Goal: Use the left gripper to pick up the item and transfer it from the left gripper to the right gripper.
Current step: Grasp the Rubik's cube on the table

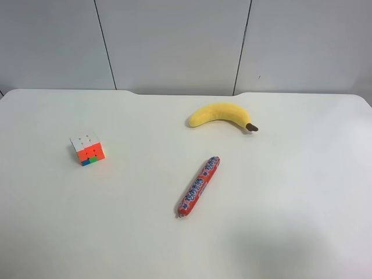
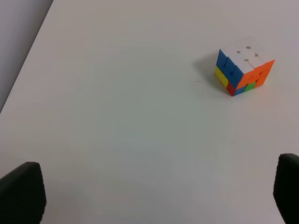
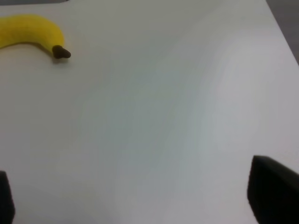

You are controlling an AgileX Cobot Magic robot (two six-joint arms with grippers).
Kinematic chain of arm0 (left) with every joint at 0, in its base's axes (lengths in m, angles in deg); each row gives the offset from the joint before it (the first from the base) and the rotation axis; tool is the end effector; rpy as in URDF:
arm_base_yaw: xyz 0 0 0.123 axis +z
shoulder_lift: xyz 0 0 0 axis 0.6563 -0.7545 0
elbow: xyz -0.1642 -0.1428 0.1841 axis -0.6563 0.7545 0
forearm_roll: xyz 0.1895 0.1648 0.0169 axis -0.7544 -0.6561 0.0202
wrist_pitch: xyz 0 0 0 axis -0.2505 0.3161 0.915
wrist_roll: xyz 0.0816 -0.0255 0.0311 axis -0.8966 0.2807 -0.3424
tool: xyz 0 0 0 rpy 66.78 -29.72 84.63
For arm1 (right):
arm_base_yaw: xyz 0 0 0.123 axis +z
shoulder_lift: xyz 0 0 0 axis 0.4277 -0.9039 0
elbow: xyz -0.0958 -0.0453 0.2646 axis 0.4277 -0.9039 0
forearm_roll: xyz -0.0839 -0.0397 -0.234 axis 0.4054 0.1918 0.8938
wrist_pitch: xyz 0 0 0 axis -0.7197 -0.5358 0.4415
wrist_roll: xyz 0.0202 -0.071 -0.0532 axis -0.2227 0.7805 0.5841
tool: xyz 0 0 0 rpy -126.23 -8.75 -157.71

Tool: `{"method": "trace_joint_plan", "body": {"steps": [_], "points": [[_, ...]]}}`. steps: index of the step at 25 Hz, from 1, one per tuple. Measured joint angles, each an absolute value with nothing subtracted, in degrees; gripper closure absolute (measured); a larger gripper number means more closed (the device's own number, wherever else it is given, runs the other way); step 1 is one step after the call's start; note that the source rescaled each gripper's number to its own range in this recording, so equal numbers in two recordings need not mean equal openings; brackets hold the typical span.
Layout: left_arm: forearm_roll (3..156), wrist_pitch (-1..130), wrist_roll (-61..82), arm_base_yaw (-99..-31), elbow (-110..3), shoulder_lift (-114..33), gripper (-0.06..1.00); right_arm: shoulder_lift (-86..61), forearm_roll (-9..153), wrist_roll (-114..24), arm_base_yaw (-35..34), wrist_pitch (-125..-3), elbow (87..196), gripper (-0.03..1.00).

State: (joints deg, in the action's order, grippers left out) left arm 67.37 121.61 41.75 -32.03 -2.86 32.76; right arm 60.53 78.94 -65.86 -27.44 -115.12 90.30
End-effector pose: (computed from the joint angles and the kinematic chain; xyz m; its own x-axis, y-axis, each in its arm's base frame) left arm -0.0064 -0.0026 0.2799 -0.4419 -0.0230 -0.8968 -0.1205 0.9921 0.0340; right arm -0.0060 0.0015 0.2793 -0.4462 -0.0106 -0.8949 0.0127 0.9998 -0.0182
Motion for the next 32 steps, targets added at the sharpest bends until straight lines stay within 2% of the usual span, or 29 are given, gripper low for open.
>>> {"method": "trace_joint_plan", "body": {"steps": [32], "points": [[67.4,121.6,41.7,-32.0,-2.9,32.8,-0.06,60.5,78.9,-65.9,-27.4,-115.1,90.3,-0.03]]}}
